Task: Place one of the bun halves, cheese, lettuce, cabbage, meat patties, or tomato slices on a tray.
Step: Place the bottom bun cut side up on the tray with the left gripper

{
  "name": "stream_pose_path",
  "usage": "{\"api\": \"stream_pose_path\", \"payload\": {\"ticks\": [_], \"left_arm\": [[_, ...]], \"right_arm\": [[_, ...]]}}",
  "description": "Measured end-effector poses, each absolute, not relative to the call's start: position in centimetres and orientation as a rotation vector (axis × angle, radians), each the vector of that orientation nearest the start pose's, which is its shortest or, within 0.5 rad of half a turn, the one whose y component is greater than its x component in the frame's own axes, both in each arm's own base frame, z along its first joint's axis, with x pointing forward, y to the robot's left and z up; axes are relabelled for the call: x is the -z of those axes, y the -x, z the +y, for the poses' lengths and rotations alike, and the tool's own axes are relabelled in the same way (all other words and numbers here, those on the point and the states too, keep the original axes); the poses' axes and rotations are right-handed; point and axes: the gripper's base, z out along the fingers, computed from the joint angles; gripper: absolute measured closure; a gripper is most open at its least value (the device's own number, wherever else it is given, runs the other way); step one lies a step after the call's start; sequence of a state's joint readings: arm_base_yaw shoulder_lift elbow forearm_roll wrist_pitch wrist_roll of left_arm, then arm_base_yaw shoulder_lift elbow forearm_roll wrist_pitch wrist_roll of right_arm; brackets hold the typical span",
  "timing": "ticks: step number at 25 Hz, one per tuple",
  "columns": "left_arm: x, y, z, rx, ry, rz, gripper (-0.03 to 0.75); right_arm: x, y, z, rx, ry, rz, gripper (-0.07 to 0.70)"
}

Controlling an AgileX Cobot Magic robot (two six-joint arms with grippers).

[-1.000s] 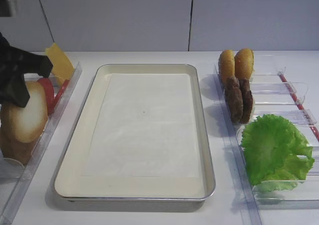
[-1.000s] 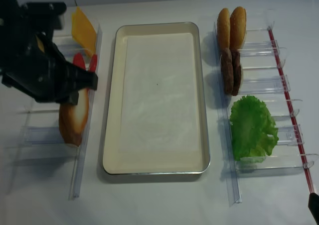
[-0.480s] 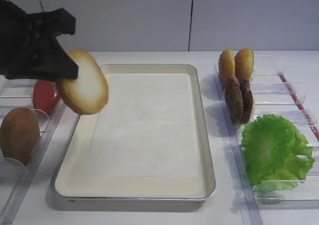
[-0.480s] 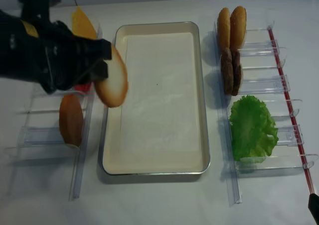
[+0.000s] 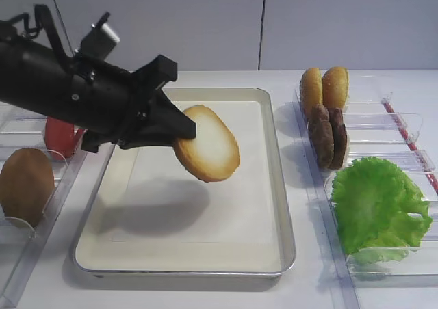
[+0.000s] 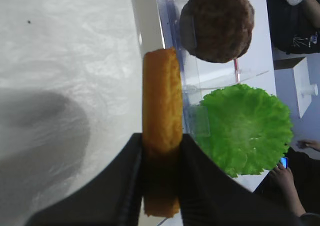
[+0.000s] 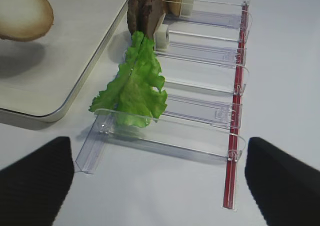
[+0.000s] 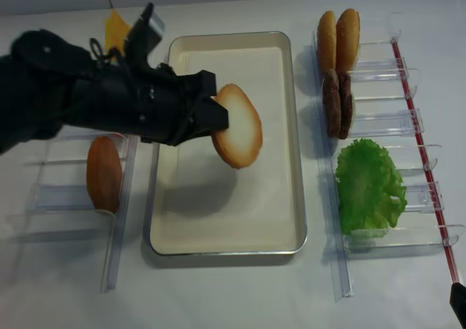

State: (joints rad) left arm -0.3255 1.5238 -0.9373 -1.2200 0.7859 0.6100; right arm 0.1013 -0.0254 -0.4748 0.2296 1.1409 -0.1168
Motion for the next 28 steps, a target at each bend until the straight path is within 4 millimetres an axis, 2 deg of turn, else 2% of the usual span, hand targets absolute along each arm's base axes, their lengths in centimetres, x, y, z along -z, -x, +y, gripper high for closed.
{"api": "stream_pose_path", "payload": {"ticks": [2, 5, 12, 17, 22, 28], "left_arm": [[-24.2, -27.2, -15.8, 1.268, -0.163, 2.519, 0.578], [-23.2, -27.5, -15.9, 1.278, -0.150, 2.545, 0.578], [-22.9, -27.4, -15.9, 1.263, -0.180, 2.555, 0.578], [-21.6, -26.7, -15.6, 1.272, -0.144, 2.559, 0.578], [-22.1, -27.1, -15.8, 1.322, -0.102, 2.480, 0.578], [-21.9, -27.0, -15.8, 1.297, -0.145, 2.498, 0.578]], "right_arm": [[-26.6, 1.2, 1.8, -0.269, 0.252, 2.097, -0.060], [-26.6, 1.2, 1.8, -0.269, 0.252, 2.097, -0.060], [-26.6, 1.2, 1.8, -0.269, 0.252, 2.097, -0.060], [-26.6, 1.2, 1.8, -0.269, 0.252, 2.097, -0.060], [-26.6, 1.2, 1.8, -0.269, 0.252, 2.097, -0.060], [-26.6, 1.2, 1.8, -0.269, 0.252, 2.097, -0.060]]}}
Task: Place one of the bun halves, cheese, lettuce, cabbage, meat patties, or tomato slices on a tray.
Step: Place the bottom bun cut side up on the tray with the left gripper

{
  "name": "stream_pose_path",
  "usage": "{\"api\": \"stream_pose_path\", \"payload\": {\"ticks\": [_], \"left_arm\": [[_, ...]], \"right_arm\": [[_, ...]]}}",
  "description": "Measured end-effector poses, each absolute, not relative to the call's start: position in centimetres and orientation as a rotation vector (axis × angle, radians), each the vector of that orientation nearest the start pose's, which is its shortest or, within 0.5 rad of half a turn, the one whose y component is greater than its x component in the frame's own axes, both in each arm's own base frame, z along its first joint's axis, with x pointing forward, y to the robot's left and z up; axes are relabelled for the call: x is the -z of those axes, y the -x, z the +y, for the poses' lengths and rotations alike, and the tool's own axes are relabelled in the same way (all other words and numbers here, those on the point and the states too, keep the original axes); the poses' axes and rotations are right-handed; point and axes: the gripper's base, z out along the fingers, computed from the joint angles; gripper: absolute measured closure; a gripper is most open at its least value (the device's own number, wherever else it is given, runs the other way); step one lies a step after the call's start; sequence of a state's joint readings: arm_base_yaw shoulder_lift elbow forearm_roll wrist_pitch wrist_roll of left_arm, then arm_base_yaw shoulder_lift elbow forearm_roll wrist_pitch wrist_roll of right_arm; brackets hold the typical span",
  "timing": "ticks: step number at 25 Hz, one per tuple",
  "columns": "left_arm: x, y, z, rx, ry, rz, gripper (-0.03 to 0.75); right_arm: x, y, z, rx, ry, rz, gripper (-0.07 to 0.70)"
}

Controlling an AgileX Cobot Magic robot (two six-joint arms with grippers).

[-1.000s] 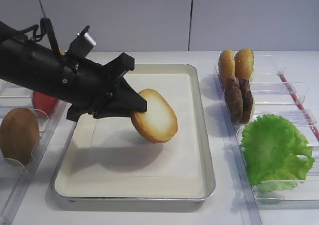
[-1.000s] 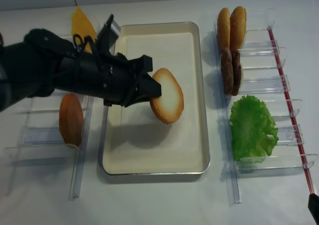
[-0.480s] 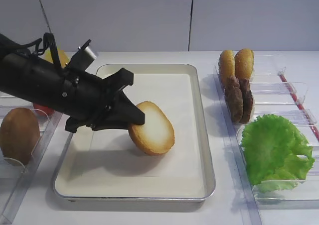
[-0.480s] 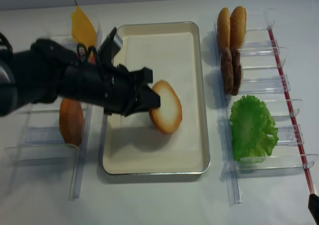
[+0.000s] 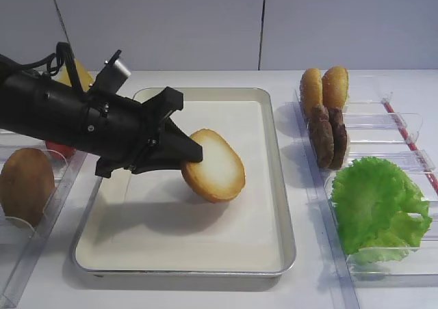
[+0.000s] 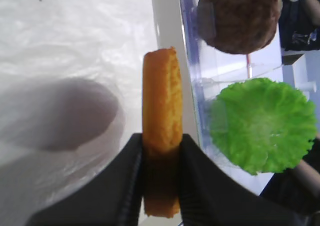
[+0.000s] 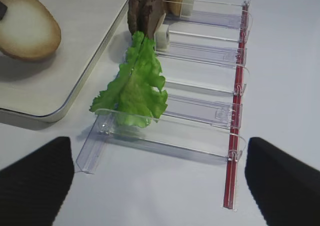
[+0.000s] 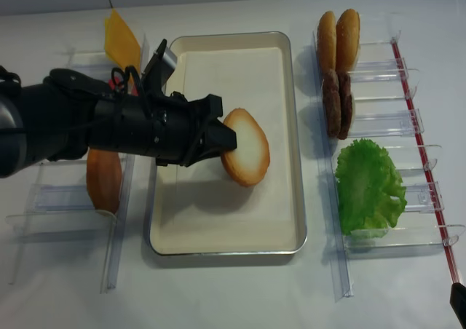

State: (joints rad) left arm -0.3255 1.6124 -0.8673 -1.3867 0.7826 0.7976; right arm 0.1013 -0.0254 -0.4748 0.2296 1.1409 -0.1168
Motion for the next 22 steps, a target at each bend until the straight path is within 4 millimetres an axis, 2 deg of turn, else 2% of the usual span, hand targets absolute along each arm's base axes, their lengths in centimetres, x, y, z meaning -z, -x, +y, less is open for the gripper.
{"api": "stream_pose_path", "payload": {"ticks": [4, 22], "left_arm": [[-21.38, -26.59, -15.52, 1.239, -0.206, 2.562, 0.578], [-20.82, -26.56, -15.12, 1.152, -0.218, 2.602, 0.578]], "right_arm": [[-26.56, 1.24, 1.77, -0.269, 0.252, 2.097, -0.060], [-26.56, 1.24, 1.77, -0.269, 0.252, 2.097, -0.060]]}}
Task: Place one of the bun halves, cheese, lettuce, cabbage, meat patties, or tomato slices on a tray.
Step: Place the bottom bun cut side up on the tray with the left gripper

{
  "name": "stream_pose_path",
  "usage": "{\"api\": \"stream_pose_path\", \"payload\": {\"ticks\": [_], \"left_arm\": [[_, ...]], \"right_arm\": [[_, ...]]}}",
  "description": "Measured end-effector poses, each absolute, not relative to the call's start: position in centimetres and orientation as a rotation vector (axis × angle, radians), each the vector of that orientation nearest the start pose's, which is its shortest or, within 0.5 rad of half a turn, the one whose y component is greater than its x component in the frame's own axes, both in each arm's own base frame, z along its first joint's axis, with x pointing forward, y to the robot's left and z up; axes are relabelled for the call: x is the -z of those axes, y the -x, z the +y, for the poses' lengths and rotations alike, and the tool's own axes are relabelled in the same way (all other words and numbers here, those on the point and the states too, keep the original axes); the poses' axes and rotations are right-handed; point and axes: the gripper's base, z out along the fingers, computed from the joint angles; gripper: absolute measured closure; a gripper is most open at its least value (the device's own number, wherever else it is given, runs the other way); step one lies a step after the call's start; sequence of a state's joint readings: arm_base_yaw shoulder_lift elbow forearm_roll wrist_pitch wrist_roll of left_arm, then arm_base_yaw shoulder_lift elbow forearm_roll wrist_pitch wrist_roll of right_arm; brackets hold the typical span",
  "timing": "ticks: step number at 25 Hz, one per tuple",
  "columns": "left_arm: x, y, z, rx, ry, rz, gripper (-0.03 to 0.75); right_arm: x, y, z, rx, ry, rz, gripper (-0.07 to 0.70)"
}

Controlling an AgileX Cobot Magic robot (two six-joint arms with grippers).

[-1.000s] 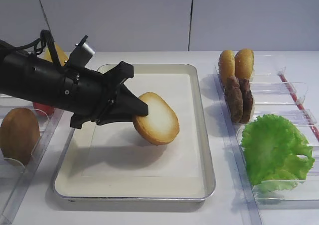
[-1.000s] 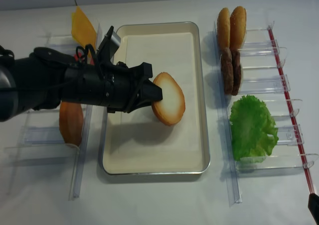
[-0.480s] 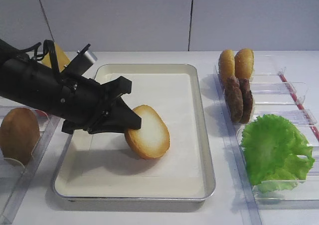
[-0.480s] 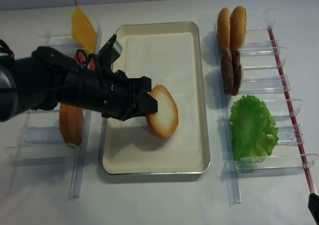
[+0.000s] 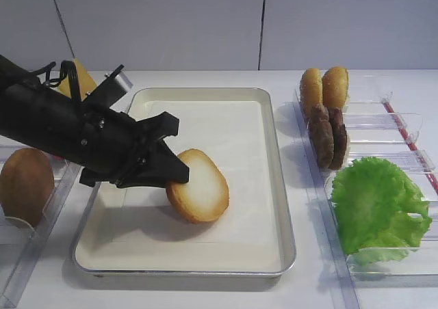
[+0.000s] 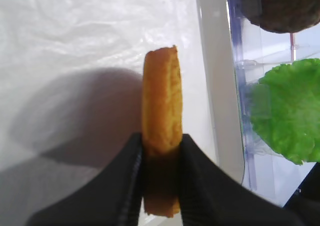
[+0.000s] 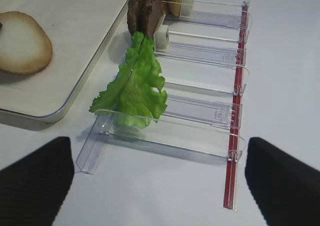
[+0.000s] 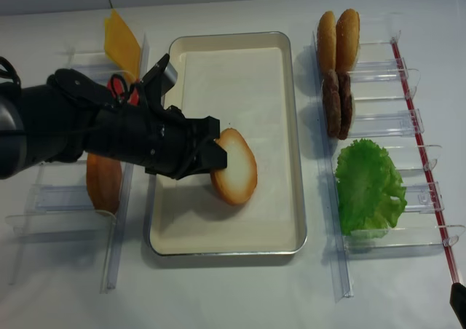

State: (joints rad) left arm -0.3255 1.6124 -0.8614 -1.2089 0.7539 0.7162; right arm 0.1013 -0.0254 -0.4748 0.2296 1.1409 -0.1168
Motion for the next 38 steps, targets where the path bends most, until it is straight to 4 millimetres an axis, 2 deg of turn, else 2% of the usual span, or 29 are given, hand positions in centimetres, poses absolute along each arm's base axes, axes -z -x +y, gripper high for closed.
{"api": "stream_pose_path", "payload": {"ticks": [2, 3, 9, 12, 16, 23, 33, 38], "left_arm": [[-20.8, -26.5, -15.1, 1.148, -0.222, 2.605, 0.564], [-20.8, -26.5, -15.1, 1.146, -0.228, 2.607, 0.533], [-20.8, -26.3, -15.1, 1.155, -0.255, 2.619, 0.142], [-20.8, -26.3, -15.2, 1.162, -0.259, 2.621, 0.066], [-20.7, -26.2, -15.1, 1.160, -0.281, 2.622, 0.048], [-20.6, -26.2, -14.7, 1.050, -0.384, 2.674, 0.042], [-23.5, -28.0, -14.0, 0.784, -0.520, 2.760, 0.042], [-25.8, -28.0, -13.8, 0.746, -0.549, 2.737, 0.042]], "right_arm": [[-26.6, 1.2, 1.8, -0.269, 0.251, 2.096, -0.060], [-26.6, 1.2, 1.8, -0.269, 0.251, 2.096, -0.060], [-26.6, 1.2, 1.8, -0.269, 0.251, 2.096, -0.060], [-26.6, 1.2, 1.8, -0.269, 0.251, 2.096, -0.060], [-26.6, 1.2, 1.8, -0.270, 0.249, 2.096, -0.060], [-26.6, 1.2, 1.8, -0.271, 0.248, 2.096, -0.060], [-26.6, 1.2, 1.8, -0.271, 0.247, 2.096, -0.060], [-26.6, 1.2, 1.8, -0.271, 0.247, 2.096, -0.060]]}}
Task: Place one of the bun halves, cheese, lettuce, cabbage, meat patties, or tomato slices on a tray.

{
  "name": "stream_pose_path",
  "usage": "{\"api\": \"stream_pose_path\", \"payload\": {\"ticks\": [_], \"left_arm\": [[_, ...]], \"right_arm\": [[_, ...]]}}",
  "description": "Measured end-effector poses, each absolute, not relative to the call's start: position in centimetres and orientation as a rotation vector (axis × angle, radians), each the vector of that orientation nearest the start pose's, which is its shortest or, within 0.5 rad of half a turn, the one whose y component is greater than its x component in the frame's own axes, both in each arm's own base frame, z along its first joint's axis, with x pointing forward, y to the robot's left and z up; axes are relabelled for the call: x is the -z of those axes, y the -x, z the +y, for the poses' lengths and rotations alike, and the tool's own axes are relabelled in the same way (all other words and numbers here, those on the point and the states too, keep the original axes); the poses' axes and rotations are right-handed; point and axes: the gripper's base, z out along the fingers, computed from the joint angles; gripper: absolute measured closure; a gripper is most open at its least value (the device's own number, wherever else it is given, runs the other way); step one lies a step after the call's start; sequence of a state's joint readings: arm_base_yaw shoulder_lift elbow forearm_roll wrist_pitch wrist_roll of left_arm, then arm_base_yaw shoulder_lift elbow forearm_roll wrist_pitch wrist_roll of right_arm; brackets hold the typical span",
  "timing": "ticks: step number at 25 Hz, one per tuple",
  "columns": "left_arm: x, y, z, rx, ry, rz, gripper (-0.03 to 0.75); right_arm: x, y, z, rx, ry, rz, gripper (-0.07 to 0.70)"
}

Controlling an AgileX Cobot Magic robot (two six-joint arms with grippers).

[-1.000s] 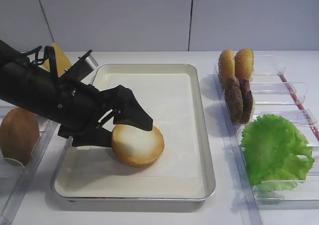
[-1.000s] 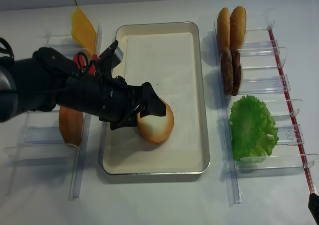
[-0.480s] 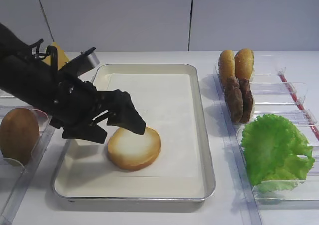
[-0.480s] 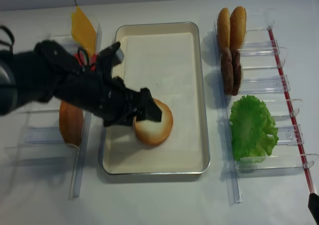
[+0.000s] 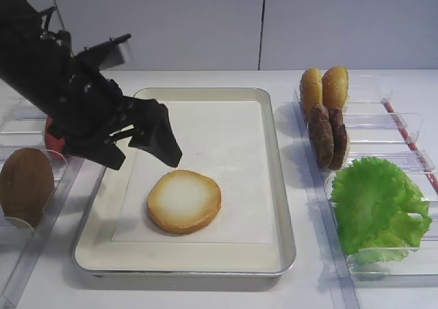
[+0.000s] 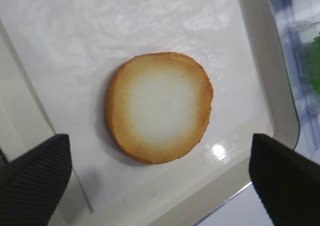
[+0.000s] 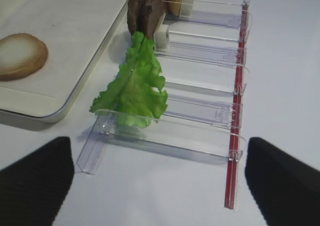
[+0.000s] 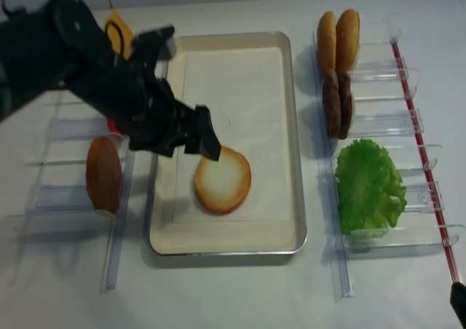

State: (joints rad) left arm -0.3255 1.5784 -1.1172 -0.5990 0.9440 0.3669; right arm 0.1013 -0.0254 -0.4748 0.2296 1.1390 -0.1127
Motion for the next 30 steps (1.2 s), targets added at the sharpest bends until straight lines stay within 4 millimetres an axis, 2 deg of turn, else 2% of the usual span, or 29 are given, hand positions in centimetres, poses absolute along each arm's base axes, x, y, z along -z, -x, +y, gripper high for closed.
{"api": "stream_pose_path", "payload": {"ticks": [4, 8, 14, 18, 21, 25, 27, 30], "left_arm": [[-29.1, -26.8, -13.0, 0.678, -0.564, 2.641, 0.045], [-32.6, -24.5, -11.4, 0.548, -0.566, 2.551, 0.062], [-37.9, -19.5, -7.6, 0.250, -0.519, 2.371, 0.078], [-40.3, -15.7, -4.9, 0.064, -0.484, 2.269, 0.078], [-41.5, -12.6, -3.3, -0.014, -0.472, 2.225, 0.081], [-42.4, -8.4, -1.8, -0.018, -0.456, 2.129, 0.089], [-41.8, -6.6, -1.2, -0.018, -0.453, 2.110, 0.097], [-39.8, -4.2, -0.6, 0.003, -0.474, 2.114, 0.106]], "right_arm": [[-26.6, 1.2, 1.8, -0.273, 0.247, 2.096, -0.060], [-26.6, 1.2, 1.8, -0.273, 0.247, 2.096, -0.060], [-26.6, 1.2, 1.8, -0.274, 0.246, 2.096, -0.060], [-26.6, 1.2, 1.8, -0.274, 0.246, 2.096, -0.060], [-26.6, 1.2, 1.8, -0.273, 0.248, 2.096, -0.060], [-26.6, 1.2, 1.8, -0.273, 0.248, 2.098, -0.060], [-26.6, 1.2, 1.8, -0.273, 0.248, 2.098, -0.060], [-26.6, 1.2, 1.8, -0.274, 0.246, 2.098, -0.060]]}}
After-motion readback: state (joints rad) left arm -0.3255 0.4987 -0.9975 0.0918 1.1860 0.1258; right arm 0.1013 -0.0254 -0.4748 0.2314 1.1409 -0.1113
